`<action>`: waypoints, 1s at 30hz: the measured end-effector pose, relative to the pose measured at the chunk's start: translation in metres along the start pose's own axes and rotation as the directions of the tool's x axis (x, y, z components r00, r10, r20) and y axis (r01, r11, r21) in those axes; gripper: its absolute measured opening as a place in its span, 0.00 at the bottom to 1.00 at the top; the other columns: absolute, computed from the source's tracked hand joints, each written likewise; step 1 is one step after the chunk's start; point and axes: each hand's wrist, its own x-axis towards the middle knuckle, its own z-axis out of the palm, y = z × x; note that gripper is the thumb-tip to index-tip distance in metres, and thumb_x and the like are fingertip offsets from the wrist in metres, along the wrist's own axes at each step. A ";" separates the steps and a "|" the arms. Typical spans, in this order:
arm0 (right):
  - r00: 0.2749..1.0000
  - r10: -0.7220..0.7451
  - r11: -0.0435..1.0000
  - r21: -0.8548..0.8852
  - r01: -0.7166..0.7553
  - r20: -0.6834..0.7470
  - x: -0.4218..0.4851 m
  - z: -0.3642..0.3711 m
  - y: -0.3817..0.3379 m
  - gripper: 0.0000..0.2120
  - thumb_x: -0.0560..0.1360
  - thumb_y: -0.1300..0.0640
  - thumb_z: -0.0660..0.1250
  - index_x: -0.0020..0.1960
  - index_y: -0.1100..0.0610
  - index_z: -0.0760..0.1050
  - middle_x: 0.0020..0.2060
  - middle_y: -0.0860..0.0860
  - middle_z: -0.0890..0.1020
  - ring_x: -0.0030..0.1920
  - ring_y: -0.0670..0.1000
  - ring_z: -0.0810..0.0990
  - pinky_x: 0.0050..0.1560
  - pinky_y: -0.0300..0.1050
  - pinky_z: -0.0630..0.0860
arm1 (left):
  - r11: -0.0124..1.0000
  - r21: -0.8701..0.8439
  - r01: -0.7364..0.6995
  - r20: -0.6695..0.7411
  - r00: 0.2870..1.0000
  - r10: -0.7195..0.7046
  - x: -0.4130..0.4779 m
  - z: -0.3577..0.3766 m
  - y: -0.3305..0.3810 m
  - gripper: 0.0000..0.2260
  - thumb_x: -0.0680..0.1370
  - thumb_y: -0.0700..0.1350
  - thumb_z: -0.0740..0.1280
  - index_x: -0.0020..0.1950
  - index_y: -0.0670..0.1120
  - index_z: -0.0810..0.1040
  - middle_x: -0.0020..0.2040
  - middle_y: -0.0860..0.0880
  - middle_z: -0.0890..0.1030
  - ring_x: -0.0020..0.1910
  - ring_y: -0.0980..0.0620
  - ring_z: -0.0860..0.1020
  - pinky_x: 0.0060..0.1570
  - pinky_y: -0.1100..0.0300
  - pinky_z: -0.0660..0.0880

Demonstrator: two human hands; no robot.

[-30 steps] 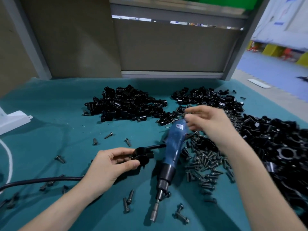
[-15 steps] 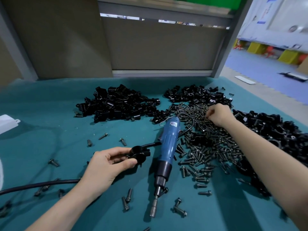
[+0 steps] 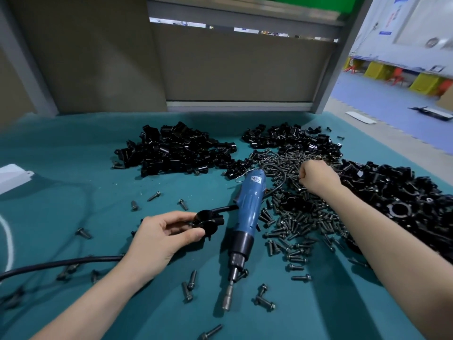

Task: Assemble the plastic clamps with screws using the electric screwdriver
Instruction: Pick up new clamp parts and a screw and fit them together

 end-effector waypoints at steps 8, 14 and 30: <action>0.943 -0.265 0.891 0.322 0.320 -0.203 -0.048 -0.035 -0.052 0.05 0.80 0.61 0.63 0.54 0.57 0.77 0.48 0.51 0.81 0.46 0.50 0.78 0.51 0.47 0.76 | 1.000 0.021 -0.019 -0.001 1.000 0.019 0.000 0.000 -0.002 0.12 0.58 0.51 0.77 0.40 0.57 0.86 0.41 0.51 0.86 0.41 0.57 0.84 0.41 0.71 0.76; 0.629 -0.770 0.573 0.318 0.756 -0.108 -0.133 -0.068 -0.133 0.05 0.77 0.61 0.67 0.49 0.55 0.83 0.44 0.43 0.74 0.44 0.41 0.73 0.52 0.31 0.69 | 0.999 0.043 -0.033 0.007 0.999 0.032 0.001 0.001 -0.001 0.11 0.59 0.51 0.76 0.40 0.60 0.85 0.37 0.52 0.85 0.35 0.60 0.81 0.38 0.71 0.75; 0.463 -0.850 0.441 -0.142 0.886 0.251 -0.153 -0.071 -0.174 0.13 0.76 0.66 0.63 0.60 0.57 0.74 0.46 0.50 0.65 0.45 0.55 0.73 0.46 0.50 0.74 | 0.950 0.294 -0.100 -0.006 0.994 0.106 0.000 0.002 0.004 0.11 0.68 0.39 0.78 0.33 0.56 0.83 0.34 0.51 0.84 0.30 0.62 0.77 0.33 0.72 0.70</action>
